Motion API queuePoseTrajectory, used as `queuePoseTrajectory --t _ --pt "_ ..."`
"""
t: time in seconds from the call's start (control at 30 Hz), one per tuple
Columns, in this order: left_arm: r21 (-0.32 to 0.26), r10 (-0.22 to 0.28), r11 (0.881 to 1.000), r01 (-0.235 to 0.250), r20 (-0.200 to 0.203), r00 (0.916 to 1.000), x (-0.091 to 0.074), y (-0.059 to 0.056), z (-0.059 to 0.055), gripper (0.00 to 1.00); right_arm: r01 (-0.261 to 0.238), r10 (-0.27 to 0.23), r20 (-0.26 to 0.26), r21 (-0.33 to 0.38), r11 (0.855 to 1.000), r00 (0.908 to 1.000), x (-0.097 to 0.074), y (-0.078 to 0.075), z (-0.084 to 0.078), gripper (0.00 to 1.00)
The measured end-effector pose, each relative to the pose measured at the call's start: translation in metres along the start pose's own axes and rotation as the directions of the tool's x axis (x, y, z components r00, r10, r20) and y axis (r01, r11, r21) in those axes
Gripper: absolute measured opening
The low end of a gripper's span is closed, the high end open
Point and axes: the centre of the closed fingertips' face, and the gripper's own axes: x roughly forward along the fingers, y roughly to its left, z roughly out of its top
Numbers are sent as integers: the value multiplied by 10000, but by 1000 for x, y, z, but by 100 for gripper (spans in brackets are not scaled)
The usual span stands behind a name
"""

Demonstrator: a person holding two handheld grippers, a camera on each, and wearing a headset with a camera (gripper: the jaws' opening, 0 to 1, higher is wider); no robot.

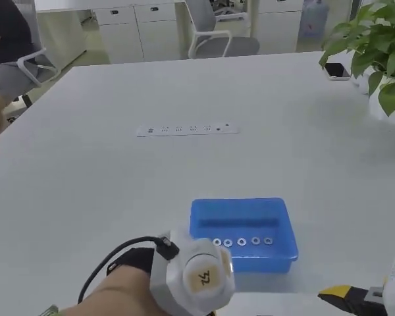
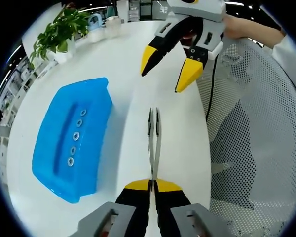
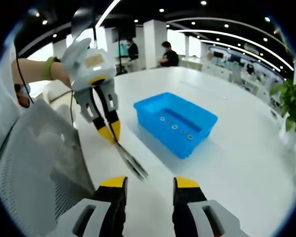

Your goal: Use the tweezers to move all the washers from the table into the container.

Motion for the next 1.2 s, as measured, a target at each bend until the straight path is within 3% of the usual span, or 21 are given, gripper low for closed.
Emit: queuePoseTrajectory --t 0.2,0.27,0.33,0.47,0.53,0.7,0.73,0.77,0.8,0.83,0.87,0.93,1.0,1.07,1.1,1.13,1.17,1.2 --pt "-452 337 9985 -318 412 9986 -4 -1 -1 21 -1 1 15 -1 10000 10000 0 0 0 35" --pt "-869 616 9948 -529 1002 9931 -9 -4 2 27 50 -50 98 5 10000 9999 0 -1 2 35" --pt "-1339 760 9893 -581 1328 9882 -13 -6 2 32 106 -107 227 51 9999 9997 -1 -3 4 35" --pt "-2305 1503 9678 -1014 2054 9671 -28 -4 -2 42 213 -229 558 293 9993 9982 -3 -7 10 40" --pt "-2868 1954 9500 -1233 2383 9513 -37 -1 -4 46 314 -336 700 325 9990 9970 -5 -9 12 42" --pt "-4079 3072 8979 -1653 3119 8991 -61 8 -7 55 516 -588 1360 558 9971 9890 -12 -14 24 48" --pt "-4407 3393 8812 -1710 3378 8779 -69 11 -6 56 587 -681 1593 629 9963 9849 -15 -16 28 50" --pt "-4661 3637 8672 -1752 3527 8621 -75 13 -6 59 636 -737 1718 639 9959 9824 -17 -17 31 51" --pt "-5068 4015 8441 -1750 3810 8329 -84 17 -4 61 741 -859 1940 676 9950 9772 -21 -19 35 52" --pt "-5324 4241 8293 -1700 4013 8119 -91 19 -3 64 832 -959 2088 690 9941 9732 -24 -21 38 52" --pt "-5681 4584 8062 -1654 4231 7816 -101 21 -1 67 929 -1074 2271 735 9930 9679 -29 -24 41 53" --pt "-6018 5032 7821 -1617 4569 7335 -116 24 2 70 1029 -1234 2648 899 9906 9564 -37 -27 48 56" --pt "-6159 5361 7674 -1783 4638 7053 -126 26 1 72 1146 -1386 2844 995 9884 9486 -44 -31 51 62" --pt "-6344 5867 7418 -2173 4570 6685 -138 28 0 74 1336 -1573 2986 983 9862 9413 -53 -34 54 66" --pt "-6489 6144 7253 -2298 4595 6414 -146 29 0 75 1447 -1664 3076 923 9852 9368 -57 -37 55 68" --pt "-6612 6334 7121 -2361 4599 6223 -151 30 -1 76 1459 -1658 3120 865 9855 9355 -60 -37 55 70" --pt "-6778 6556 6959 -2373 4647 5951 -158 30 -1 77 1501 -1660 3197 738 9859 9329 -64 -37 57 73" --pt "-6909 6675 6849 -2316 4674 5796 -162 29 -1 78 1550 -1678 3252 650 9858 9307 -66 -38 58 76"
